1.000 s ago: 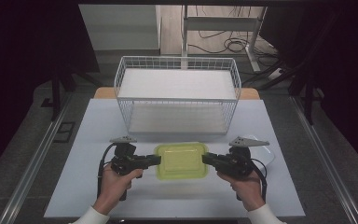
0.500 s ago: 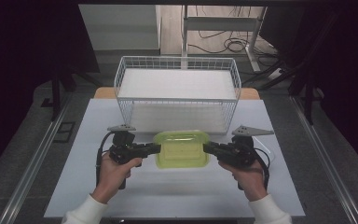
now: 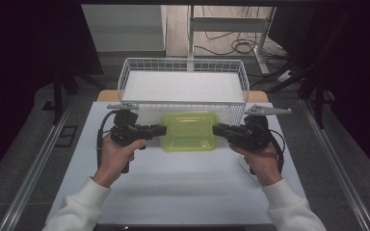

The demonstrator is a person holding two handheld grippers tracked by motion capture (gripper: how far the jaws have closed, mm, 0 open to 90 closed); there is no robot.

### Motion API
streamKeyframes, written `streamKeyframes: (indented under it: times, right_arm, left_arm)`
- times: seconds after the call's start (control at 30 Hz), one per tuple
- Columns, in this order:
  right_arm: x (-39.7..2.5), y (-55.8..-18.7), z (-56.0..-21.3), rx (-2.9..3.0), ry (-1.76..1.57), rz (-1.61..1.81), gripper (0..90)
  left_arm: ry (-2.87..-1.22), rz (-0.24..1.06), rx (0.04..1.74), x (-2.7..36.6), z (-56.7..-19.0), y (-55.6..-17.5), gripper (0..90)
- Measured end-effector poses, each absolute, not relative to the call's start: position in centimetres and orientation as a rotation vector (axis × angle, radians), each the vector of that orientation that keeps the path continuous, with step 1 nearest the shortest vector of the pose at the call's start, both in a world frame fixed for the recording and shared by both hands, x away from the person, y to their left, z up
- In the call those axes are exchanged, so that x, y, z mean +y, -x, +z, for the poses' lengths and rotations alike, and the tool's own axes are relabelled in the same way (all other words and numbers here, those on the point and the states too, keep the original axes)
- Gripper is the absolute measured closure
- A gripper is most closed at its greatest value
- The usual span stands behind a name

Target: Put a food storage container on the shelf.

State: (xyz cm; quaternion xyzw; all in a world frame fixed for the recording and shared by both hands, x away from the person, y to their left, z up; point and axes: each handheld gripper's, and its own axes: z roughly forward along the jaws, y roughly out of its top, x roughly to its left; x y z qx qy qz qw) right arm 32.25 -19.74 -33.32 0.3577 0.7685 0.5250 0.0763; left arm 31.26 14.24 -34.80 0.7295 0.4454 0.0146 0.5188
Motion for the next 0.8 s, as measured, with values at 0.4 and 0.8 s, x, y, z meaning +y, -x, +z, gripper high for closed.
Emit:
streamKeyframes:
  times: [0.4, 0.8]
  right_arm:
    - [-19.2, -34.5, -29.6, 2.251, -1.025, 1.623, 78.4]
    - [-19.0, -37.0, -27.7, 2.232, -1.041, 1.638, 78.4]
  left_arm:
    - [-1.728, 0.067, 1.034, 15.0, -30.8, -33.9, 79.5]
    - [-1.729, 0.066, 1.022, 15.4, -28.9, -36.8, 79.6]
